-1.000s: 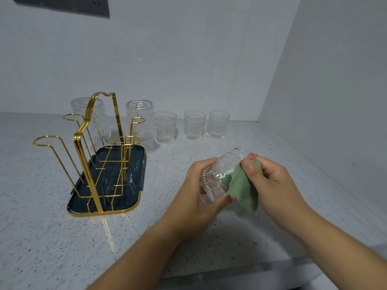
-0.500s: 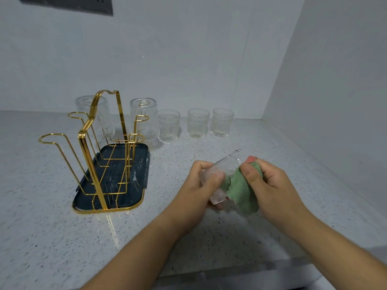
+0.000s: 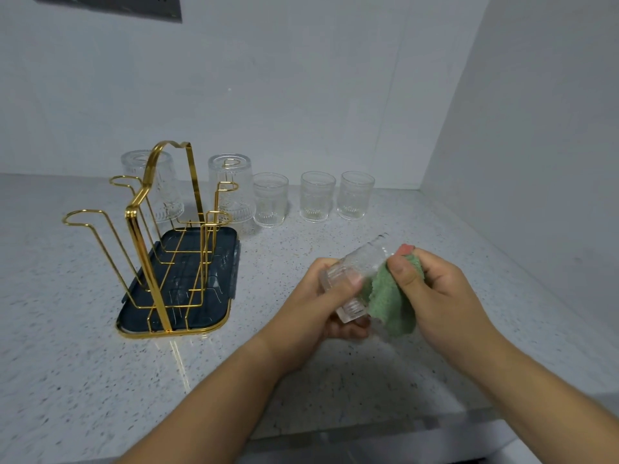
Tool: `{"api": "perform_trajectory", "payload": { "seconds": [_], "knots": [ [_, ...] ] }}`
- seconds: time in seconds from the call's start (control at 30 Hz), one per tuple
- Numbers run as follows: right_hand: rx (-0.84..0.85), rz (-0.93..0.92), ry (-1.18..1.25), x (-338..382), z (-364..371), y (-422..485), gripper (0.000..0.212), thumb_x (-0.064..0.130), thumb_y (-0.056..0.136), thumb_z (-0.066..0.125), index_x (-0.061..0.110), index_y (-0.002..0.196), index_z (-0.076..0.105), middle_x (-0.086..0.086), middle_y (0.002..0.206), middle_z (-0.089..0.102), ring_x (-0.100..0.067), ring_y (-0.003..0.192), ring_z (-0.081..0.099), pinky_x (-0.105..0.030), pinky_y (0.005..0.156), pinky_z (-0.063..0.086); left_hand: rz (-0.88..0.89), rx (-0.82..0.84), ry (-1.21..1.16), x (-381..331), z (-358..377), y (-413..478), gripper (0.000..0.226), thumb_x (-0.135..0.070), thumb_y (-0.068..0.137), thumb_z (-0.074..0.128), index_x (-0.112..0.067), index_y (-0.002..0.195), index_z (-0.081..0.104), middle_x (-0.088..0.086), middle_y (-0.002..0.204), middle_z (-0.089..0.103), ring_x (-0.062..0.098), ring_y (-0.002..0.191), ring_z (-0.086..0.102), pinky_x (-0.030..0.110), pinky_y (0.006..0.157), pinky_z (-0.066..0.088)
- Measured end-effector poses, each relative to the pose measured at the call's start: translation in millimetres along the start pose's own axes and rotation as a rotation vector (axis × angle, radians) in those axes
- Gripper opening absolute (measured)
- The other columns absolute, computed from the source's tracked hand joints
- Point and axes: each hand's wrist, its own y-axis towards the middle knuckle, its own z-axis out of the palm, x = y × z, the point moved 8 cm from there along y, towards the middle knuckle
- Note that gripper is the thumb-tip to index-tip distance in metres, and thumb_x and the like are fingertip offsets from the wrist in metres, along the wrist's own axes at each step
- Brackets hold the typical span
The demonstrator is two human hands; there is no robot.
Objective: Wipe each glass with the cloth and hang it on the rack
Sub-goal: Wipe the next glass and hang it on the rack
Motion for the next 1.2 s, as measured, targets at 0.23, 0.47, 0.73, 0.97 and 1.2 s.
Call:
{"api": "perform_trajectory", "payload": {
  "seconds": [0.23, 0.47, 0.73, 0.97, 1.2],
  "knots": [
    [-0.003, 0.088, -0.131, -1.5, -6.0, 10.0, 0.047, 0.042, 0.099, 0.053, 0.021, 0.058, 0.053, 0.011, 0.057, 0.048, -0.005, 0.056, 0.047, -0.014, 0.052, 0.038, 0.273, -0.083, 0.381, -14.7, -0.6, -4.6, 0.055, -0.008, 0.083, 0.087, -0.032, 0.119, 0.053, -0.023, 0.103, 0.072, 0.008, 0.092, 0.075, 0.024, 0.077, 0.059],
    [-0.403, 0.170, 0.187, 2.9, -58.7, 19.0, 0.053, 0.051, 0.106, 0.041, 0.010, 0.098, 0.074, -0.012, 0.092, 0.080, -0.026, 0.091, 0.077, -0.049, 0.092, 0.059, 0.069, -0.150, -0.127, -5.4, -16.9, 3.2, 0.049, -0.025, 0.072, 0.083, -0.014, 0.109, 0.053, 0.002, 0.098, 0.078, 0.020, 0.087, 0.075, 0.045, 0.083, 0.059],
    [-0.364, 0.430, 0.788, -30.3, -21.7, -13.0, 0.059, 0.049, 0.106, 0.035, 0.002, 0.128, 0.063, -0.024, 0.116, 0.074, -0.033, 0.105, 0.073, -0.052, 0.100, 0.054, 0.063, -0.054, -0.415, -14.5, 5.5, -3.0, 0.074, -0.019, 0.072, 0.082, 0.001, 0.139, 0.056, 0.023, 0.135, 0.068, 0.036, 0.123, 0.067, 0.046, 0.103, 0.056],
    [-0.193, 0.224, 0.587, 0.6, 36.3, -42.8, 0.040, 0.034, 0.110, 0.034, 0.025, 0.119, 0.072, 0.001, 0.116, 0.078, -0.015, 0.114, 0.072, -0.041, 0.105, 0.049, 0.232, -0.166, -0.360, -28.9, 18.0, -27.6, 0.058, -0.019, 0.093, 0.068, -0.001, 0.146, 0.054, 0.025, 0.140, 0.065, 0.039, 0.130, 0.064, 0.042, 0.100, 0.058],
    [-0.143, 0.207, 0.868, 19.2, 86.7, -78.7, 0.048, 0.045, 0.087, 0.048, 0.031, 0.131, 0.061, 0.004, 0.130, 0.072, -0.011, 0.126, 0.064, -0.044, 0.120, 0.038, 0.295, -0.416, -0.407, -43.5, -0.8, -47.5, 0.073, -0.031, 0.088, 0.078, 0.000, 0.146, 0.045, 0.031, 0.134, 0.065, 0.047, 0.124, 0.066, 0.066, 0.107, 0.050]
  ]
}}
